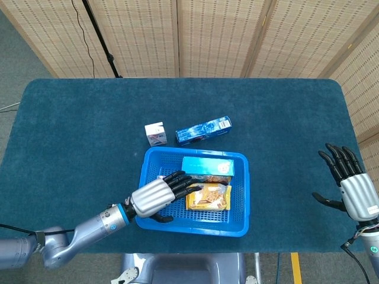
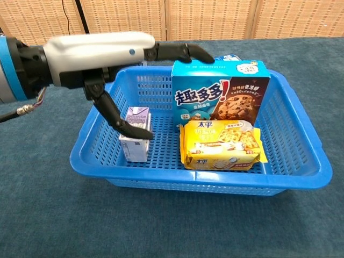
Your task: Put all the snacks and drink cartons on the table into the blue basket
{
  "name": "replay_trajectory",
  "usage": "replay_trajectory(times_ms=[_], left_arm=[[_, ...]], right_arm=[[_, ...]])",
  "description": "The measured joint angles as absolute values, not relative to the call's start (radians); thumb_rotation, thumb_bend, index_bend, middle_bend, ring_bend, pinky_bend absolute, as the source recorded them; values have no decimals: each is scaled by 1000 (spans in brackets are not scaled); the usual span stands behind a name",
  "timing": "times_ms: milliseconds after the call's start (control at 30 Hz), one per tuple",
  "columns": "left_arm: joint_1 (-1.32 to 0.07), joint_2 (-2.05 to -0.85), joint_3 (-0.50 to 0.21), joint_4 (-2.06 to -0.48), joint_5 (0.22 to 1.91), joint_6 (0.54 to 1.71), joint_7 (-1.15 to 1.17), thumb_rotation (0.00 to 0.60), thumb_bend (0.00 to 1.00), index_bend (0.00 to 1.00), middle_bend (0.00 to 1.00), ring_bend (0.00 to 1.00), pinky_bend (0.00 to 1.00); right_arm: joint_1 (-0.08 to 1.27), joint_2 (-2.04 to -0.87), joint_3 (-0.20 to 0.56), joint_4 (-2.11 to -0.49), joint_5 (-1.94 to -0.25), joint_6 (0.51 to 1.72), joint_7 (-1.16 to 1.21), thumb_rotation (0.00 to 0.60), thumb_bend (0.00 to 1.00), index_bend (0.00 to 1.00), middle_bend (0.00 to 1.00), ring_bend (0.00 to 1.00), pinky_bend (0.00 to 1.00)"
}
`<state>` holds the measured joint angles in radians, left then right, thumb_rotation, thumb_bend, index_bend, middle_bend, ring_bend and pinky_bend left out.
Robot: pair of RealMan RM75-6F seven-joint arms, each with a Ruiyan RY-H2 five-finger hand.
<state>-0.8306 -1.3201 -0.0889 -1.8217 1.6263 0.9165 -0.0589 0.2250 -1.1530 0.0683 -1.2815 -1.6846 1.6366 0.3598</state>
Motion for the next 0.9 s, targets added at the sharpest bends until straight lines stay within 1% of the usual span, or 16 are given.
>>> replay_trajectory(times_ms=[167,333,533,667,900], left_arm=[[-800,-1263,-144,-1813,1596,1027,-92,600,193,0,0,0,0],[-791,-1228,-195,-1792,1483,1031,-97,600,193,0,0,0,0],[-821,-1227,-254,-1708,1267,948,-88,600,193,0,0,0,0],[-866,-1253,-287,-1598,1129,867,-68,600,193,0,0,0,0],[-929,-1288,-306,-1500,982,765,-13,600,193,0,0,0,0]], right_arm=[[226,-1154,68,-1283,-1685,1634,357,600,0,0,0,0,0],[230,-1156,68,-1285,-1688,1629,351,600,0,0,0,0,0],[232,-1158,70,-1284,-1681,1622,347,600,0,0,0,0,0],[232,-1159,74,-1278,-1667,1615,350,600,0,0,0,0,0],[235,-1162,79,-1272,-1656,1601,350,600,0,0,0,0,0]])
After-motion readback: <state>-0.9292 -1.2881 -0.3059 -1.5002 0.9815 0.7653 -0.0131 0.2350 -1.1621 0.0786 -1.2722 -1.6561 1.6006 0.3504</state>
